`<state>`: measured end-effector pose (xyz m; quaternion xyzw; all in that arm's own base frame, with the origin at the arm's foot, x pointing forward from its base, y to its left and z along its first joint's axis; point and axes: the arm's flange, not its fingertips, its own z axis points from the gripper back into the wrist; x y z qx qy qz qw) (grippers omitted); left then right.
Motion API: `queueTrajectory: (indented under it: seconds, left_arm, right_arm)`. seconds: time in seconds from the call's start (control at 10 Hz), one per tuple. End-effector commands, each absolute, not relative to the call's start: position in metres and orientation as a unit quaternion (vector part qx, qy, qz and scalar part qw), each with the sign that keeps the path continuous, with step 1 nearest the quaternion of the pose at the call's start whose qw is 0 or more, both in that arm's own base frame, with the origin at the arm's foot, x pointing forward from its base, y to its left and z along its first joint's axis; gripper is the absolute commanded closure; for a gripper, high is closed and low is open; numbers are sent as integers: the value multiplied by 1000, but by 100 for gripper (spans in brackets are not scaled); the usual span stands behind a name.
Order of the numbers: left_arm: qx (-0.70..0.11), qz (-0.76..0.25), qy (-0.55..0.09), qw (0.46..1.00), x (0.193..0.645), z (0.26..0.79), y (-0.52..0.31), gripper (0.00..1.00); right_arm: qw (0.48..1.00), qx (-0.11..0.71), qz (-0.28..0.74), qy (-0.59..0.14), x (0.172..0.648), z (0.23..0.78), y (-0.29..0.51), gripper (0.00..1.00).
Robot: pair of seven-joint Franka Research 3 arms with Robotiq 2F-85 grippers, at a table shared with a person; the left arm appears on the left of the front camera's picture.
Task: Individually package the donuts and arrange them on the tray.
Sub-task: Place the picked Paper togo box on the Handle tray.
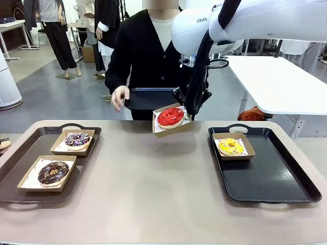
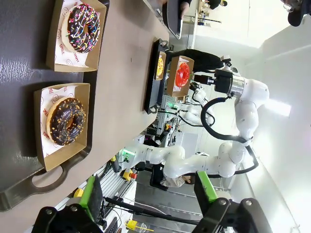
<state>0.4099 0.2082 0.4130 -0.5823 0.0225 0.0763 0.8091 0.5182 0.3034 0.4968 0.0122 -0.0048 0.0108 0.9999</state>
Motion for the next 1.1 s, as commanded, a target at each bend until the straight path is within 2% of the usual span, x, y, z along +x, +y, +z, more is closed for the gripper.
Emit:
queueTrajectory:
  seconds: [0.0,0.7,1.0]
  left_arm:
    - [-582,77,21,809,409,414,209,0]
    - [-582,77,21,809,409,414,209,0]
    - [-582,77,21,809,409,414,209,0]
  right_arm:
    - [1000,13,10,-6,519,497,303,100]
    - [1000,12,11,-5,518,497,303,99]
    - [998,26,54,0,496,498,269,99]
